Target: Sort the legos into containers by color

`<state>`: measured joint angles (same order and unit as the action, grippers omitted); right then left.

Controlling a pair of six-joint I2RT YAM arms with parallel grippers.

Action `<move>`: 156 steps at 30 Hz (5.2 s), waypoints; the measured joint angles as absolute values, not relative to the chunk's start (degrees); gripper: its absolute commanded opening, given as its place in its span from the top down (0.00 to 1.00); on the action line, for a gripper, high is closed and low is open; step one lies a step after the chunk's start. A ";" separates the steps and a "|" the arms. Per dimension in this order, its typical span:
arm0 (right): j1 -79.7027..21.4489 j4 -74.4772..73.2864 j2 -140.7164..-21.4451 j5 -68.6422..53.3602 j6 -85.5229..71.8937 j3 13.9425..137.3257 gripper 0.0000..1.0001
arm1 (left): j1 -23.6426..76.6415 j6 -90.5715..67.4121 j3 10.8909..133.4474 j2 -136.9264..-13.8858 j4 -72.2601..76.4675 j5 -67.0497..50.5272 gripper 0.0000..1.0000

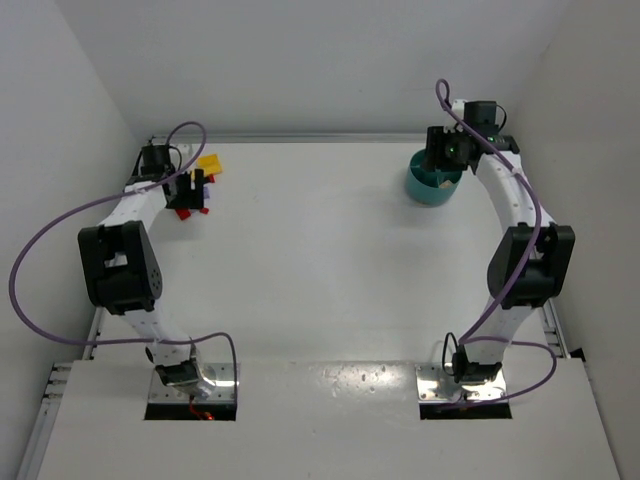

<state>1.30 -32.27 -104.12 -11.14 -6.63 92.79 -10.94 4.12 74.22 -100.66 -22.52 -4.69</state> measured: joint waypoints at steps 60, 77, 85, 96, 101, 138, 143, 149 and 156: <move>0.86 -33.12 -108.18 -10.50 -6.17 92.82 0.47 | -12.12 -5.82 86.63 -121.38 -21.06 6.68 0.51; -2.90 -29.52 -107.48 -34.33 -12.40 81.76 0.48 | -16.64 3.44 71.53 -105.54 -23.99 -22.26 0.74; -11.20 -24.43 -106.54 -46.54 -21.28 76.20 0.53 | -10.83 9.02 65.28 -90.13 -24.36 -42.11 0.71; -18.37 -17.93 -110.15 -54.74 -29.98 83.00 0.29 | 11.35 9.32 60.20 -79.57 -23.81 -39.75 0.71; -20.12 -17.06 -112.38 -56.53 -32.40 83.18 0.28 | 17.10 9.93 59.68 -76.58 -22.79 -35.94 0.71; -27.86 -4.03 -117.97 -66.96 -43.66 84.29 1.00 | 23.97 11.53 54.63 -74.26 -18.52 -25.76 0.05; -25.96 -7.03 -117.21 -66.19 -40.53 84.25 1.00 | 23.97 11.49 53.49 -71.13 -18.50 -23.53 0.00; -19.16 -23.44 -116.25 -54.92 -26.85 91.79 1.00 | 20.05 8.27 53.49 -68.23 -18.04 -19.97 0.00; -9.17 -40.38 -114.93 -30.68 -10.90 106.89 1.00 | 14.68 5.61 53.52 -68.58 -16.86 -18.79 0.00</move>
